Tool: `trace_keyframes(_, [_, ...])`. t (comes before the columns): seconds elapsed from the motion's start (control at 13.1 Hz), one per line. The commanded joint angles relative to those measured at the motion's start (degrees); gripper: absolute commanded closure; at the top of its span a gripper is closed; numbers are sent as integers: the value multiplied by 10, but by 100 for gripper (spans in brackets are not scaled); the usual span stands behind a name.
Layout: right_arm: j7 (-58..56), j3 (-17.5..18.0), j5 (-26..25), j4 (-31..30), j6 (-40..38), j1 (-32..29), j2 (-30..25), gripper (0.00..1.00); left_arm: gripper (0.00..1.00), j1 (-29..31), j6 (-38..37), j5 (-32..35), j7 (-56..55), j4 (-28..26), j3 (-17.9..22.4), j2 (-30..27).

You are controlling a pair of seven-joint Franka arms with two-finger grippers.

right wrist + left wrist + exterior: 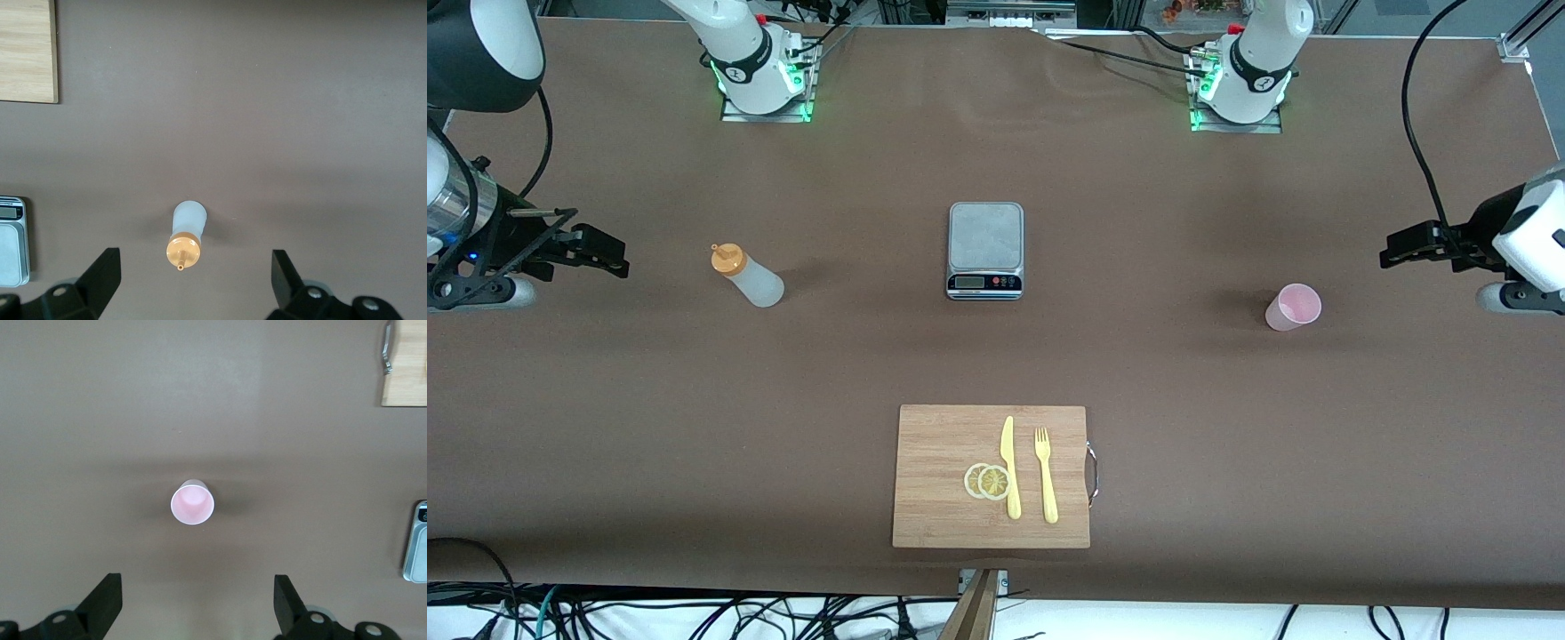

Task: Add sauce to pink cup with both arms
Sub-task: 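Reach the left gripper down and grasp the pink cup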

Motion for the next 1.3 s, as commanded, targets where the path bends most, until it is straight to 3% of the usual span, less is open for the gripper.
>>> trace_keyframes(0.0, [-5, 1, 3, 14, -5, -4, 6, 0, 0, 9, 2, 8, 20, -7, -3, 20])
trace_keyframes(0.23, [-5, 1, 4, 14, -6, -4, 6, 0, 0, 15, 39, 32, 43, -37, -2, 32])
trace_keyframes(0.69, [-5, 1, 5, 14, -5, -4, 6, 0, 0, 25, 216, 33, 81, -201, 6, 36])
trace_keyframes(1.22, [-4, 1, 6, 14, -3, -4, 9, 0, 2, 28, 354, 32, 86, -326, 19, 34])
